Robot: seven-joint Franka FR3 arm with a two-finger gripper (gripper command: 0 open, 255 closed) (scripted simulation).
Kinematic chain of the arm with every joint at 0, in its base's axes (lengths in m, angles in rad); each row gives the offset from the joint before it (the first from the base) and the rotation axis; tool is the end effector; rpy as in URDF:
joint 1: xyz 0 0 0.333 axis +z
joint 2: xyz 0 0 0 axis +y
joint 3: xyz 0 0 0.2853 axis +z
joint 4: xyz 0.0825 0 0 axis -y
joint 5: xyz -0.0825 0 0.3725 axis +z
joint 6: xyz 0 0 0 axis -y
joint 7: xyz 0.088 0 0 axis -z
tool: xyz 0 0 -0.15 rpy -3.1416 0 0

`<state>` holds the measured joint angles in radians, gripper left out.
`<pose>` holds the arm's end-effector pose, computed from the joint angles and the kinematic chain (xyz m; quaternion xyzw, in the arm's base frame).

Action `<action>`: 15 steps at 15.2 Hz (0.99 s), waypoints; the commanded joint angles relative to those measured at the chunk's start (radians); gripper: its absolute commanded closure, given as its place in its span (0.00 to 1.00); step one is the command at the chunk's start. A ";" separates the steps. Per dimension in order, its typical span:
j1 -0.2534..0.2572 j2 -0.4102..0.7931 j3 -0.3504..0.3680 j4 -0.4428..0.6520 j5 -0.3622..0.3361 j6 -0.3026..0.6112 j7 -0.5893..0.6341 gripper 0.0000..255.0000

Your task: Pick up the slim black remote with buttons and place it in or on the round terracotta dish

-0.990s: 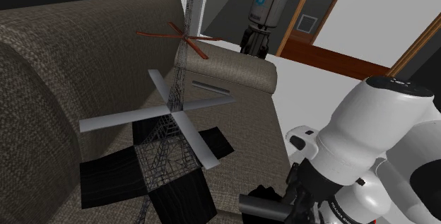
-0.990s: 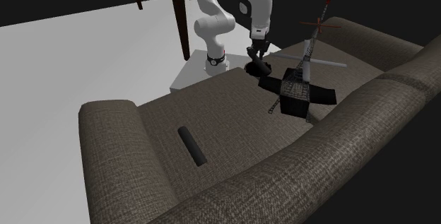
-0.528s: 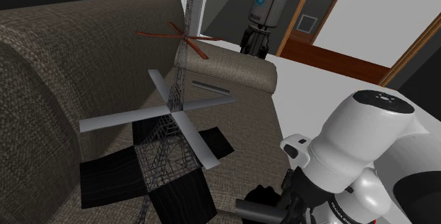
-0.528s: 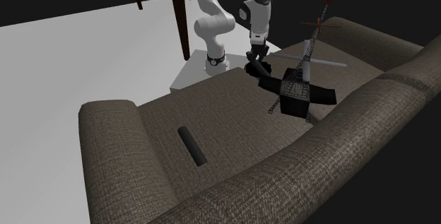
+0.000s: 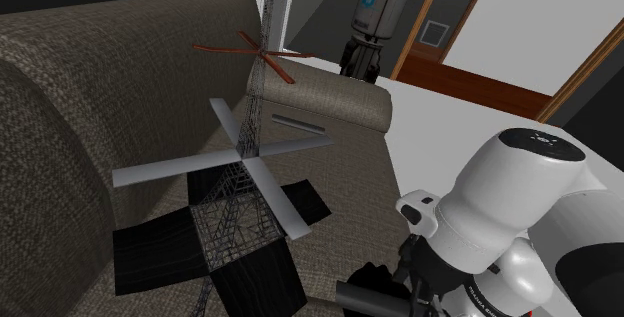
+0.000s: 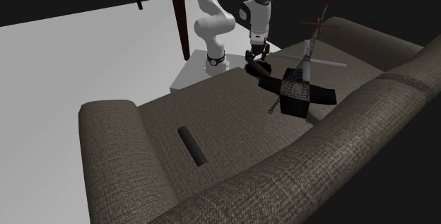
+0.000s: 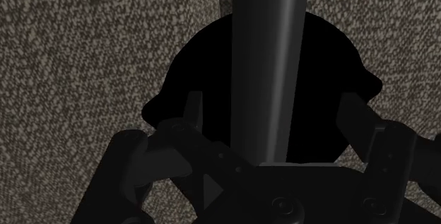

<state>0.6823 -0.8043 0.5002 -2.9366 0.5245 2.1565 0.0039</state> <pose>0.1321 0.2779 0.2913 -0.9313 -0.3621 0.0146 0.0381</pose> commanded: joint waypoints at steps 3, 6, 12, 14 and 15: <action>0.000 0.000 0.000 0.000 0.000 0.000 0.000 0.00; -0.017 -0.075 -0.049 0.063 -0.053 -0.137 0.009 0.00; -0.021 -0.089 -0.062 0.081 -0.066 -0.169 0.011 0.00; -0.021 -0.089 -0.062 0.081 -0.066 -0.169 0.011 0.00; -0.021 -0.089 -0.062 0.081 -0.066 -0.169 0.011 0.00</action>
